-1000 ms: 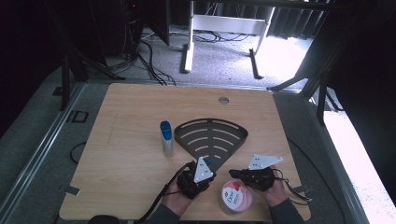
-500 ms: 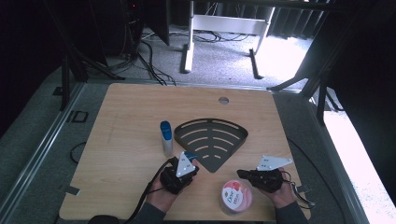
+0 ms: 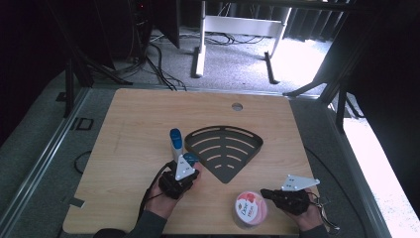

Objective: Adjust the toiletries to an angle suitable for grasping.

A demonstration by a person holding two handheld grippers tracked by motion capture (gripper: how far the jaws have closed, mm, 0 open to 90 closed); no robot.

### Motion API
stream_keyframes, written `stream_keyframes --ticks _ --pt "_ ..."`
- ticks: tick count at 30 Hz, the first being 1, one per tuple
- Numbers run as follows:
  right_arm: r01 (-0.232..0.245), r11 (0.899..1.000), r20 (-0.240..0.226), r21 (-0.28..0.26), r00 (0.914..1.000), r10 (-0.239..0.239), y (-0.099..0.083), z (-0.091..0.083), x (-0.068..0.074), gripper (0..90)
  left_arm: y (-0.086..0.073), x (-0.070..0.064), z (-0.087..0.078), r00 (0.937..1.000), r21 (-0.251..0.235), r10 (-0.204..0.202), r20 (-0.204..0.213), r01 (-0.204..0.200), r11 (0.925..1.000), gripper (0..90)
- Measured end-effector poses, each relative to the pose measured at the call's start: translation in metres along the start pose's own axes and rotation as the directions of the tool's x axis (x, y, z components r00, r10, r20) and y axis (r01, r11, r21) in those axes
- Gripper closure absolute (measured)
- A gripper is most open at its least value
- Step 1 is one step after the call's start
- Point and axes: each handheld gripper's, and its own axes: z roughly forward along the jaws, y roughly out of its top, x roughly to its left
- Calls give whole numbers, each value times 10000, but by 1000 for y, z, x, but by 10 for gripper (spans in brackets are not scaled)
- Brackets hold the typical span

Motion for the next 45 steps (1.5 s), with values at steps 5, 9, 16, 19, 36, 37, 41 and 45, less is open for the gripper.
stream_keyframes --ticks 5,9,16,19,36,37,41,45 --pt "-152 9998 68 162 9999 151 -14 -9 5 890 0 7 1 10000 30 -46 -79 46 10000 894" --pt "-178 9996 59 237 9998 177 -22 -14 11 890 0 12 2 9997 40 -147 -193 147 9999 894" --pt "-219 9990 -1 381 9998 219 -33 -20 18 889 0 23 7 9991 122 -235 -361 239 9996 894" --pt "-244 9987 -47 457 9997 247 -36 -20 20 889 0 26 8 9984 217 -285 -493 296 9993 894" --pt "126 9988 -991 476 9951 -78 -41 -20 39 894 -5 -15 15 9893 559 571 1340 -651 9963 886" --pt "147 9991 -1057 407 9943 -103 -41 -20 39 894 -5 -17 15 9877 536 602 1446 -686 9962 886" --pt "162 9997 -1266 192 9919 -137 -40 -21 41 895 -4 -24 15 9798 449 644 1895 -742 9962 886" --pt "254 9995 -1225 167 9922 -232 -34 -17 41 896 -5 -36 16 9670 377 810 2417 -928 9950 886"
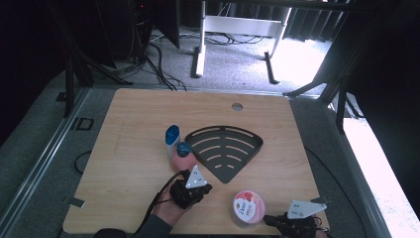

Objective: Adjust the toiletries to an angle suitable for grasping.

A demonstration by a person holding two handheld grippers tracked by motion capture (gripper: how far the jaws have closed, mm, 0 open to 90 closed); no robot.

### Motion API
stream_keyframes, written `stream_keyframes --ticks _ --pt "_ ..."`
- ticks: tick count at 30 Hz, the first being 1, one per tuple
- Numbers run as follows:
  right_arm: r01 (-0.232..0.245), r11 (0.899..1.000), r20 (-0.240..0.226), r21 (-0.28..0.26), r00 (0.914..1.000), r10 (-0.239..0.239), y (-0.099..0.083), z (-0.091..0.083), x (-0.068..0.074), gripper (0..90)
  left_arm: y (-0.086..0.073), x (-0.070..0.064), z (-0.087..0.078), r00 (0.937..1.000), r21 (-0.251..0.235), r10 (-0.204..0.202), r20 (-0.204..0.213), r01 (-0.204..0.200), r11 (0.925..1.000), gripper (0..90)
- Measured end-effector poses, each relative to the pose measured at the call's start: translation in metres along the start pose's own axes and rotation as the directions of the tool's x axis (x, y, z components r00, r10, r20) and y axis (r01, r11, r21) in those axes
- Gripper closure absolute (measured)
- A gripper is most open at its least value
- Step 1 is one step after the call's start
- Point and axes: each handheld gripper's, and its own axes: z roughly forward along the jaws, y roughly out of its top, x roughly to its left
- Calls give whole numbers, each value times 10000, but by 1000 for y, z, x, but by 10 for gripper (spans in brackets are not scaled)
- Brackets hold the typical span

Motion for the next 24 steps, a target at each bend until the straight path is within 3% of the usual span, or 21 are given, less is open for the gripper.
stream_keyframes --ticks 6,11,13,16,24 --pt "121 9999 -25 33 9999 -121 9 9 -3 896 -4 -16 14 9965 272 177 821 -200 9994 892" --pt "271 9996 -69 65 9996 -271 16 17 -6 896 -9 -27 23 9927 458 268 1174 -324 9984 893" --pt "328 9994 -99 90 9994 -327 19 20 -7 897 -10 -29 26 9939 602 308 1063 -374 9975 895" --pt "345 9993 -74 120 9994 -344 22 22 -9 897 -11 -27 28 9935 528 38 1135 -99 9986 896" --pt "289 9996 138 75 9995 -290 25 24 -17 897 -5 -18 36 9961 407 -69 885 33 9992 895"
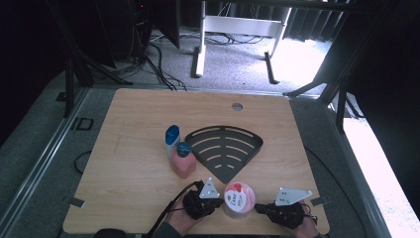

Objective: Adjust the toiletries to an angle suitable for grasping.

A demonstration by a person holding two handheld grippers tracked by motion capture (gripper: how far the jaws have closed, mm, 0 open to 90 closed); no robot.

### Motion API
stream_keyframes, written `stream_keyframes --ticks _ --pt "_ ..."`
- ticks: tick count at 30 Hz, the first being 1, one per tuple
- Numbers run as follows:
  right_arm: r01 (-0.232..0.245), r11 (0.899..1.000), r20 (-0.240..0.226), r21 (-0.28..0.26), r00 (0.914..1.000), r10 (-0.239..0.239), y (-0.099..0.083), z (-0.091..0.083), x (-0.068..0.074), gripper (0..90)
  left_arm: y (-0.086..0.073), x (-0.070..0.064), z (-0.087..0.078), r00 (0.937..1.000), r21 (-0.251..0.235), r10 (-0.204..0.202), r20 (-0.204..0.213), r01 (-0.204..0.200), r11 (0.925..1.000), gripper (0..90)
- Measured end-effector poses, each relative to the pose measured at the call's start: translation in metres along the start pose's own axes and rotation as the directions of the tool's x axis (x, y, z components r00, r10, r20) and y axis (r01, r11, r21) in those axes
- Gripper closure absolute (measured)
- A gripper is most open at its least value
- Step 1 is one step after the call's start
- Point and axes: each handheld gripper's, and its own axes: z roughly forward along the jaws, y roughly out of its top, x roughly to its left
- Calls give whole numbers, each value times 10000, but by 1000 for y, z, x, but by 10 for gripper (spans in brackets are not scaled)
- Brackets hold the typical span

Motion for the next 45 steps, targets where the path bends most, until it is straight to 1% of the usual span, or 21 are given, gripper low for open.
stream_keyframes --ticks 4,5,8,9,11,13,18,22,23,24,28,29,37,39,41,44,45 --pt "-74 10000 261 0 9996 74 1 -1 -7 897 6 7 8 9999 -204 -143 -3 142 9997 895" --pt "-73 10000 331 7 9994 73 1 -2 -9 897 7 9 9 9999 -170 -113 -20 112 9998 895" --pt "-110 9999 478 42 9988 108 2 -2 -14 897 12 12 13 9996 -172 -242 -167 239 9996 895" --pt "-120 9999 509 45 9986 118 3 -2 -15 897 14 13 14 9996 -109 -161 -221 159 9998 895" --pt "-120 9999 587 74 9982 116 4 -2 -19 897 17 16 17 9996 -123 -194 -224 191 9997 895" --pt "-103 9999 638 101 9979 97 5 -1 -22 897 19 18 18 9996 -99 -142 -264 139 9999 894" --pt "-26 9998 659 204 9978 12 9 0 -29 897 21 22 21 9993 -174 -127 -350 121 9998 884" --pt "113 9994 670 321 9977 -134 13 2 -35 896 21 28 21 9993 -263 -170 -323 161 9995 849" --pt "118 9994 677 318 9976 -139 13 2 -35 895 21 28 21 9992 -285 -212 -332 203 9994 836" --pt "120 9995 669 293 9977 -140 13 2 -35 894 21 29 21 9991 -293 -173 -396 161 9994 818" --pt "125 9997 654 225 9978 -139 11 2 -35 892 20 29 20 9991 -340 -97 -418 83 9994 753" --pt "124 9997 671 217 9976 -139 10 1 -35 890 19 30 20 9990 -357 -1 -456 -16 9994 732" --pt "7 9999 725 112 9974 -15 6 -2 -34 885 17 32 18 9991 -471 -59 -421 39 9989 671" --pt "-127 9999 792 59 9968 122 3 -4 -35 869 15 34 16 9995 -639 -195 -257 178 9978 631" --pt "-137 9999 818 48 9966 133 2 -4 -35 845 13 34 15 9998 -669 -119 -168 107 9977 597" --pt "-243 9997 865 17 9960 240 1 -3 -36 764 9 35 16 9998 -706 -176 -20 174 9974 561" --pt "-243 9997 865 17 9960 240 1 -3 -36 764 9 35 16 9998 -706 -176 -20 174 9974 555"
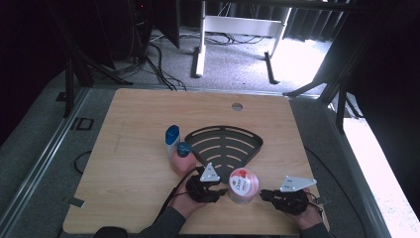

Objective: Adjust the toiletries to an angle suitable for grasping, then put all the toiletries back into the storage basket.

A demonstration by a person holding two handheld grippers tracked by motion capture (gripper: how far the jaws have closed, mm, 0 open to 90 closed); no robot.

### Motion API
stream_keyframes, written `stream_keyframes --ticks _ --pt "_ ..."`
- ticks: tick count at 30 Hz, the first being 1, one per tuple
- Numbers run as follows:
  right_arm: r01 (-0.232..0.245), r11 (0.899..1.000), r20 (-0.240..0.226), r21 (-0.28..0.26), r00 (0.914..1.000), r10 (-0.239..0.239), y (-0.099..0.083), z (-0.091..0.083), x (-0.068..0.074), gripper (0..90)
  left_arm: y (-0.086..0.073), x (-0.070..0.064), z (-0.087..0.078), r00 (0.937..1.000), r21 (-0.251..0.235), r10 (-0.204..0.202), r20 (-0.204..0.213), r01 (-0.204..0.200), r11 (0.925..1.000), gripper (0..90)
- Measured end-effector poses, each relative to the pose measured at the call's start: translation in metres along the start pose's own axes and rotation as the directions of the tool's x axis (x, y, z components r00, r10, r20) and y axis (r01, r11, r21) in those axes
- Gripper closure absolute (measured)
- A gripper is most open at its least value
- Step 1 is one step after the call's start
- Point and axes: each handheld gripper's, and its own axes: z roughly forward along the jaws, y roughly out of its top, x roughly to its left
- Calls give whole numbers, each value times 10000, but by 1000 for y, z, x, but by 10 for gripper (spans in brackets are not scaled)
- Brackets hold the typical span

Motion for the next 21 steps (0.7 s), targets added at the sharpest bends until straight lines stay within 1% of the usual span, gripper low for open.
stream_keyframes --ticks 1,2,3,4,5,6,7,8,9,11,12,13,14,15,16,17,20,21 --pt "-53 10000 25 -27 10000 53 -1 0 0 720 -1 1 1 10000 12 -5 94 5 10000 554" --pt "-26 10000 16 -46 10000 26 -1 0 0 694 -1 1 1 10000 12 -5 94 5 10000 546" --pt "-26 10000 16 -46 10000 26 -1 0 0 694 -1 1 1 9999 11 0 136 0 10000 546" --pt "-9 10000 33 -96 10000 9 -2 0 1 659 -1 1 1 9999 11 0 136 0 10000 533" --pt "-9 10000 33 -96 10000 9 -2 0 1 659 -1 1 1 9996 -10 -14 267 14 10000 533" --pt "-64 9998 -4 -167 10000 63 -1 0 1 608 -1 0 1 9995 -59 -7 327 9 10000 515" --pt "-2 9998 -137 -215 9999 -1 -2 1 2 557 -1 0 1 9994 -64 57 354 -54 10000 491" --pt "16 9998 -224 -209 9997 -21 -2 2 2 537 -1 -1 1 9991 -88 127 394 -124 9999 476" --pt "16 9998 -224 -209 9997 -21 -2 2 2 537 -1 -2 0 9992 -137 167 369 -162 9998 476" --pt "93 9997 -273 -231 9996 -99 -2 3 3 491 -1 -3 1 9990 -175 217 402 -210 9996 448" --pt "143 9997 -321 -221 9994 -150 -2 4 4 446 -1 -3 2 9987 -145 174 483 -167 9998 429" --pt "143 9997 -321 -221 9994 -150 -2 4 4 446 -1 -3 2 9987 -145 174 483 -167 9998 418" --pt "194 9995 -323 -234 9993 -201 -2 5 4 409 -1 -3 3 9984 -93 201 536 -196 9998 410" --pt "215 9994 -303 -256 9993 -222 -1 6 5 398 -1 -4 6 9977 1 243 636 -243 9997 397" --pt "238 9993 -289 -287 9993 -246 -1 6 5 387 -1 -4 6 9977 1 243 636 -243 9997 381" --pt "267 9992 -285 -312 9992 -276 -1 6 5 384 -1 -5 9 9963 -8 336 788 -337 9994 374" --pt "230 9990 -336 -385 9991 -243 0 7 5 381 0 -5 11 9954 102 433 853 -443 9990 373" --pt "250 9987 -362 -454 9990 -266 1 9 6 376 0 -6 12 9948 58 455 910 -463 9989 370"
